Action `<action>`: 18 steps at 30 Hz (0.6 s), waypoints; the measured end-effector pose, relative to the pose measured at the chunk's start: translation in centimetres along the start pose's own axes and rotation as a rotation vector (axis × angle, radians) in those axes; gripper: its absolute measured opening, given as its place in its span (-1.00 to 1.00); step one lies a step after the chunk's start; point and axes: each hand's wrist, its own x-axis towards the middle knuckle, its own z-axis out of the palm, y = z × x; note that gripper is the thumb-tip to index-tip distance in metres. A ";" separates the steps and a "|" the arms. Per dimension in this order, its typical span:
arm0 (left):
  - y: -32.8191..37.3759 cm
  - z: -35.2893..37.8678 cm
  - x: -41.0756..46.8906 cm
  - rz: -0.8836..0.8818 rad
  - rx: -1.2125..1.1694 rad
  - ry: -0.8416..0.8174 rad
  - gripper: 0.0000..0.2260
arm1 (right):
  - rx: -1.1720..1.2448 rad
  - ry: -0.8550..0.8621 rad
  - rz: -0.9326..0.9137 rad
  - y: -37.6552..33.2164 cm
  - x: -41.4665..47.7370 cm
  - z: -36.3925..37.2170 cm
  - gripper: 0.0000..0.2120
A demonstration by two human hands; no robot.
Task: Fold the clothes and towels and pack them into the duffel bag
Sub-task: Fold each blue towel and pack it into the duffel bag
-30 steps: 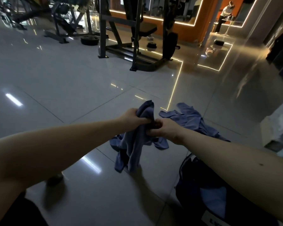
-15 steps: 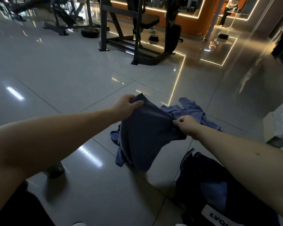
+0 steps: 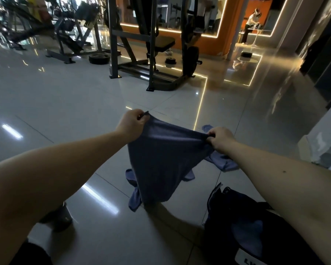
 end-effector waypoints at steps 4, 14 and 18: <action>4.5 -4.0 2.1 0.057 -0.035 0.106 -0.80 | 0.126 0.182 0.044 -2.6 0.5 -5.3 -0.80; 13.2 -11.7 3.6 0.159 0.077 0.336 -0.79 | 0.301 0.555 0.043 -6.9 -0.7 -15.1 -0.83; 15.4 -14.3 3.2 0.086 0.015 0.355 -0.81 | 0.484 0.621 0.010 -8.6 -2.2 -17.7 -0.76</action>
